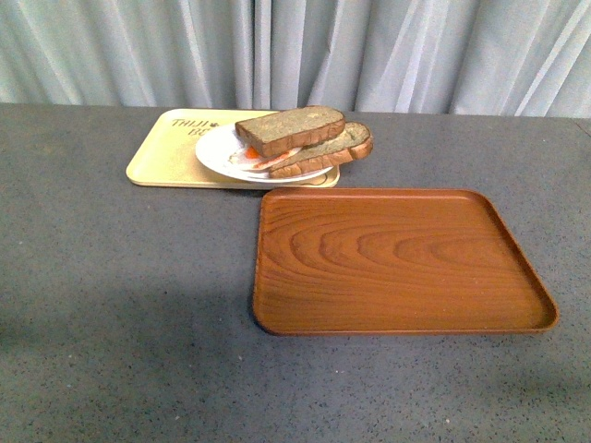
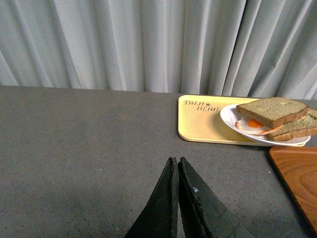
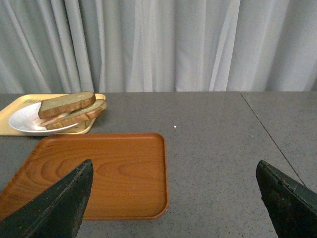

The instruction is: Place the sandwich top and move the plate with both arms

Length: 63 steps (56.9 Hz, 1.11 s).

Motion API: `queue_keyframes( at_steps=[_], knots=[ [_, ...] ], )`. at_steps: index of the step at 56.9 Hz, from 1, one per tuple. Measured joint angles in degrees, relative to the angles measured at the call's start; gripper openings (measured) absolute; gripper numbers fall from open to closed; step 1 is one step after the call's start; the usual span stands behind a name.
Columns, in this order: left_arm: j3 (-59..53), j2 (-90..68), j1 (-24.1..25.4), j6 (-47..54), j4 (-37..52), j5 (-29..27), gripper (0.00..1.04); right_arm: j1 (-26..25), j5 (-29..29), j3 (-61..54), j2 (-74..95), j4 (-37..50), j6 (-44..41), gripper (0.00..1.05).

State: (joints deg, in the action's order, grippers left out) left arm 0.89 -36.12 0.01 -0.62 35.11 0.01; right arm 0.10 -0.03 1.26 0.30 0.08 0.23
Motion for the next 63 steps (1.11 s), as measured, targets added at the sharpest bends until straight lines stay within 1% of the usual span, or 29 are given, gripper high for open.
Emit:
queue_keyframes(
  at_steps=[30,63],
  knots=[
    [-0.04,16.26,0.00,0.00,-15.21,0.00,0.02,0.00,0.00,0.00,0.00,0.00,0.00,0.96],
    [-0.04,25.90,0.00,0.00,-24.81,0.00,0.02,0.00,0.02,0.00,0.00,0.00,0.00,0.96]
  ],
)
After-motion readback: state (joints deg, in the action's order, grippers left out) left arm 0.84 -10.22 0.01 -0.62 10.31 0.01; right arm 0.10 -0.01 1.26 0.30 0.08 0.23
